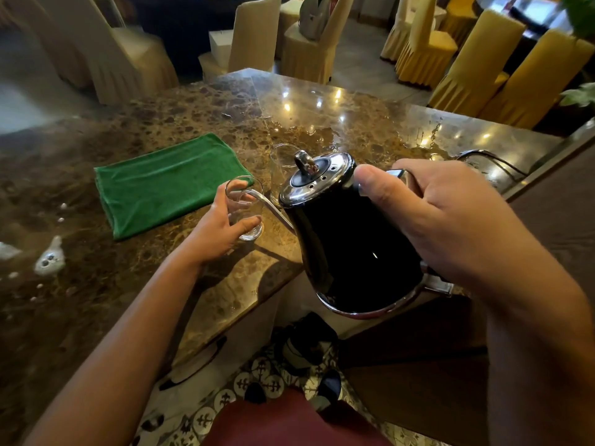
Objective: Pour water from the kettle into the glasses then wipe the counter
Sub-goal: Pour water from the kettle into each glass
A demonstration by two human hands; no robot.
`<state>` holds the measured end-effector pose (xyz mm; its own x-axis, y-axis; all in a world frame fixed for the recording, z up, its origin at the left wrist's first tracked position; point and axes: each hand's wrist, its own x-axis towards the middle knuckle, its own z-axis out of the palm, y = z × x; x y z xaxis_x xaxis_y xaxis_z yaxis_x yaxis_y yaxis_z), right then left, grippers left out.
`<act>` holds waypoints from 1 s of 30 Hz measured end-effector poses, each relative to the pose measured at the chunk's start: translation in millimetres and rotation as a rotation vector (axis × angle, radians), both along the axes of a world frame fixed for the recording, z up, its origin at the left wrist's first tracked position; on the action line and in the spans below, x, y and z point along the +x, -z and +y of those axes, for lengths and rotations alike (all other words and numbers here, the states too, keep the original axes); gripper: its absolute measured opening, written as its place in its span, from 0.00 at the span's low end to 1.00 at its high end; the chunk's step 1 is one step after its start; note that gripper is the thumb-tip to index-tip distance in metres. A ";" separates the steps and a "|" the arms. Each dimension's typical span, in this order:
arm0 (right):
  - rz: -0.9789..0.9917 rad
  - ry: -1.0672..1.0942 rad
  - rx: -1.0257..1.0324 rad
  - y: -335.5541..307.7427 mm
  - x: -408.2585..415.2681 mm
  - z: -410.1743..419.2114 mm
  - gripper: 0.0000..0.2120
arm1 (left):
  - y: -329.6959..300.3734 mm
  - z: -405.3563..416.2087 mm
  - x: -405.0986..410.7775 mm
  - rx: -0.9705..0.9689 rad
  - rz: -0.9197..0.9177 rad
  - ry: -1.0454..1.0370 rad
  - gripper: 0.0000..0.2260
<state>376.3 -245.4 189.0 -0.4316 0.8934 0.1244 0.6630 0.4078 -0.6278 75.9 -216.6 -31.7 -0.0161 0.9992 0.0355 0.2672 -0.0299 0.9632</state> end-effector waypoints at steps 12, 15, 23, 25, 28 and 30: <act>0.003 0.003 -0.040 1.2 5.6 0.7 0.28 | -0.8 -1.1 1.7 -0.008 0.009 -0.022 0.29; 0.024 0.013 -0.043 3.3 6.2 0.1 0.27 | -0.7 -0.5 1.6 -0.008 0.004 -0.017 0.27; 0.061 -0.005 -0.078 11.6 11.4 -1.1 0.29 | -3.5 -2.0 2.8 -0.008 -0.003 -0.014 0.28; 0.062 0.000 -0.107 12.5 12.7 -0.7 0.30 | -3.3 -2.1 2.1 -0.009 0.001 -0.016 0.27; 0.074 0.011 -0.120 13.9 14.6 -0.5 0.29 | -2.3 -1.3 1.8 -0.004 0.005 -0.014 0.26; 0.082 0.017 -0.117 16.2 15.9 -0.5 0.29 | -2.2 -1.3 2.7 0.008 0.003 -0.009 0.26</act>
